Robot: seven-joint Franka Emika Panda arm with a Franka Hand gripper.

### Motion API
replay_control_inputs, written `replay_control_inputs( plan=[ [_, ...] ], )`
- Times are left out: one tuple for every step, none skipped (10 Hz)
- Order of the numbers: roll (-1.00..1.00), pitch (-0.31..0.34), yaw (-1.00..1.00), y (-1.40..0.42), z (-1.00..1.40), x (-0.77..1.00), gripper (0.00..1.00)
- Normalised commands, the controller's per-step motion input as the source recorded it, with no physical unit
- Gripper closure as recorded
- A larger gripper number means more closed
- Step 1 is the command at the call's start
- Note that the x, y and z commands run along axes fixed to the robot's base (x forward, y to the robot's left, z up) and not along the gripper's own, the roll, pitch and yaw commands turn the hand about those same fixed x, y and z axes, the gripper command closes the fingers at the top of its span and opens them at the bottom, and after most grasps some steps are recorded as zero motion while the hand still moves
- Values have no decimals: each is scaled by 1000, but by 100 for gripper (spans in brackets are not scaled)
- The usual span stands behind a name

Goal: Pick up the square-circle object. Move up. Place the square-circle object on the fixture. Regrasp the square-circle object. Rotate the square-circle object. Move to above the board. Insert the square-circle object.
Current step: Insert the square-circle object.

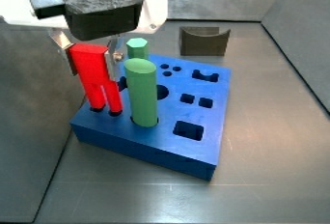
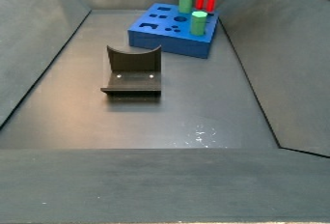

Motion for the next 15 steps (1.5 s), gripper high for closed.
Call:
replay_control_inputs(
  plan=[
    [203, -60, 351, 0, -863, 0, 100],
    [117, -93, 257, 0, -737, 0, 100],
    [-3, -124, 31, -29, -137, 0, 100],
    [0, -16, 0, 0, -20, 0, 100],
    [0, -111, 9, -151, -369, 29, 100],
    [-9, -143, 0, -177, -529, 200, 100],
    [4, -107, 0, -123, -349, 37, 100],
    [0, -44, 54, 0, -177, 0, 100],
    [0, -36, 260, 117, -237, 57, 100],
    [1, -20, 357, 91, -220, 11, 100],
    [0, 0, 194, 0, -51, 0, 100],
    [17, -3, 0, -3, -194, -29, 100],
    [41, -11, -111, -54, -306, 0, 100],
    [19, -37, -106, -26, -246, 0, 100],
    [9, -59, -37, 0, -197, 0, 100]
  ],
)
